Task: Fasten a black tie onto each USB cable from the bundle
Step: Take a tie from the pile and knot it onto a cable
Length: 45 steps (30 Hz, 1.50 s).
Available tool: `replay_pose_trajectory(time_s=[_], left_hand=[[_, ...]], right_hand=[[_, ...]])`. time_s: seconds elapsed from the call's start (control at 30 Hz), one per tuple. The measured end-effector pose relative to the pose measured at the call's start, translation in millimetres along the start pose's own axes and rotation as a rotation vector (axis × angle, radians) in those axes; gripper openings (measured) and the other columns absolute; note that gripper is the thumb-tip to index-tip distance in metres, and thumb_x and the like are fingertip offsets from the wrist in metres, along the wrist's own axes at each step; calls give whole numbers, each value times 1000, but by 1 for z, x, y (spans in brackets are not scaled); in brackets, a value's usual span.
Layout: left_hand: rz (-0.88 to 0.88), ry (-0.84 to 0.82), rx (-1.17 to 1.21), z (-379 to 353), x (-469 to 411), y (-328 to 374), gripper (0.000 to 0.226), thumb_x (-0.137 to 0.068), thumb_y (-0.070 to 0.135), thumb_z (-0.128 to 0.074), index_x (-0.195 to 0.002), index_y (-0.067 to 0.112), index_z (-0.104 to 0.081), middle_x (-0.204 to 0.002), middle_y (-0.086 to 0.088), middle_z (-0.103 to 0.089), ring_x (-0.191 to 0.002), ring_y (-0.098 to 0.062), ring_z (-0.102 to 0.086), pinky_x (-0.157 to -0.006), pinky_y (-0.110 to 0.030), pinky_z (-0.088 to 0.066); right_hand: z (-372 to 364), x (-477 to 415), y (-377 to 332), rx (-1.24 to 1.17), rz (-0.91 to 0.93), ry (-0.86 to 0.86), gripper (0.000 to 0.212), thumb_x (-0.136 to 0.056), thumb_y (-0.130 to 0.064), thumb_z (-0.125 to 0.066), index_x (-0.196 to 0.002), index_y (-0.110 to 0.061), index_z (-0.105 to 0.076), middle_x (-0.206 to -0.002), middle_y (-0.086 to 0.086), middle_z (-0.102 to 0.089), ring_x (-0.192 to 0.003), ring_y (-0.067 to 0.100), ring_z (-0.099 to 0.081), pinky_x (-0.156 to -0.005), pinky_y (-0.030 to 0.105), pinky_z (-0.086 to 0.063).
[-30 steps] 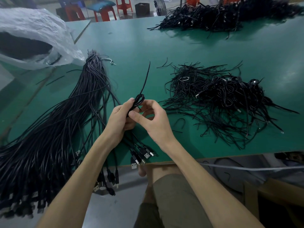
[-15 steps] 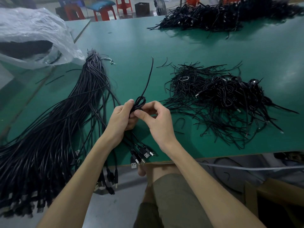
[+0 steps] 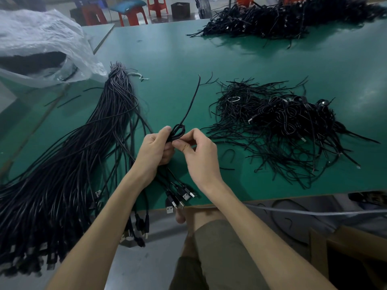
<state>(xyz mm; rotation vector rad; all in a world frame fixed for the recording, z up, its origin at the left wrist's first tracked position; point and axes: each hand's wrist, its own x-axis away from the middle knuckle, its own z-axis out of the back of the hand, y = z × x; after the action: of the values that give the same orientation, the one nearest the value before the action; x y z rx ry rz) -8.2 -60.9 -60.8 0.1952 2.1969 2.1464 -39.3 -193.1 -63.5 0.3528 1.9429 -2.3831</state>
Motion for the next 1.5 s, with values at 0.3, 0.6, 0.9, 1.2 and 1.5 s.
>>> replay_pose_trajectory(time_s=[0.3, 0.6, 0.9, 1.2, 1.5], left_hand=[[15, 52, 75, 5, -1, 2, 46, -100, 29, -43, -55, 28, -36, -47, 11, -24, -39, -7, -17, -37, -18, -20], [51, 114, 94, 5, -2, 6, 42, -91, 33, -51, -53, 30, -34, -49, 10, -24, -42, -9, -18, -39, -20, -20], [-42, 59, 4, 1, 0, 2, 47, -101, 37, -51, -57, 25, -42, -50, 6, -31, -44, -13, -24, -41, -21, -25], [-107, 30, 21, 3, -3, -2, 33, -111, 26, -41, -116, 3, -64, -80, -12, -69, -56, -29, -57, -57, -34, -51], [-212, -73, 68, 12, -2, -6, 9, -102, 13, -60, -101, 17, -68, -89, -3, -60, -72, -11, -55, -69, -19, -49]], right_hand=[[-12, 13, -7, 440, 313, -5, 25, -109, -31, -45, -101, -11, -59, -91, 1, -64, -88, 18, -54, -68, 33, -47], [-10, 10, -9, 366, 381, -51, 24, -108, -21, -49, -87, -13, -57, -79, -5, -58, -78, 13, -51, -68, 31, -43], [2, 2, -7, 383, 282, -77, 25, -103, -22, -52, -83, -9, -59, -71, 3, -59, -65, 21, -48, -61, 36, -35], [24, -25, 7, 452, 216, -97, 33, -103, -21, -52, -71, -14, -49, -60, -2, -53, -56, 19, -44, -56, 42, -39], [26, -24, 10, 512, 281, -107, 35, -106, -24, -50, -74, -20, -37, -64, -3, -41, -59, 17, -38, -59, 35, -25]])
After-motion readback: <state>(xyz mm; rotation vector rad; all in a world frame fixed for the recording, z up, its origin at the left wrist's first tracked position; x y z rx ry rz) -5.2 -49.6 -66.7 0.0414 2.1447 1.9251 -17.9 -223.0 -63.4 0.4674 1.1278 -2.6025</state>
